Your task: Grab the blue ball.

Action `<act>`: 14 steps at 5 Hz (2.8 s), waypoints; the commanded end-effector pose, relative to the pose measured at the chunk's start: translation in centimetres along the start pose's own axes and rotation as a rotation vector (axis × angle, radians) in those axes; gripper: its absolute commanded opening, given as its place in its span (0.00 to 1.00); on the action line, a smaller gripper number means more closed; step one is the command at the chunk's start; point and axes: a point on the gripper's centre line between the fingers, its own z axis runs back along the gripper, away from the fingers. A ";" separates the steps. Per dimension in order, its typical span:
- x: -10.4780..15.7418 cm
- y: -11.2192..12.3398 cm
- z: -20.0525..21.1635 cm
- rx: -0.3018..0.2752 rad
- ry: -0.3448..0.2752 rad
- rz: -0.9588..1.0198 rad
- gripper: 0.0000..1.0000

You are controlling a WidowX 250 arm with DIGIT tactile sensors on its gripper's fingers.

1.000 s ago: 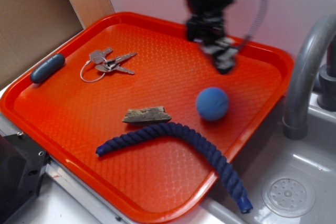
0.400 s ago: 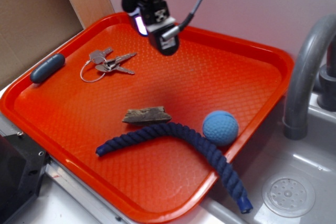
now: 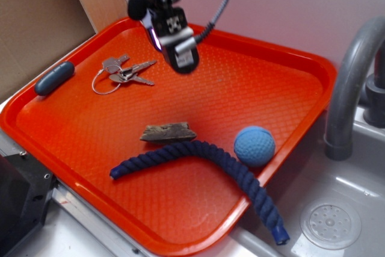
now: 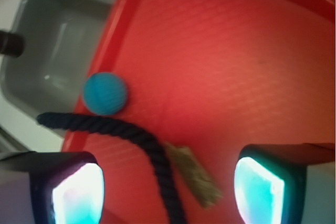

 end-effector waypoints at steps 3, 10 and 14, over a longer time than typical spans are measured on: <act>2.4 -3.6 -7.1 0.007 -0.045 -0.124 1.00; -4.7 4.2 9.0 -0.056 -0.455 0.276 0.00; 2.8 -0.5 0.2 0.087 -0.307 -0.015 1.00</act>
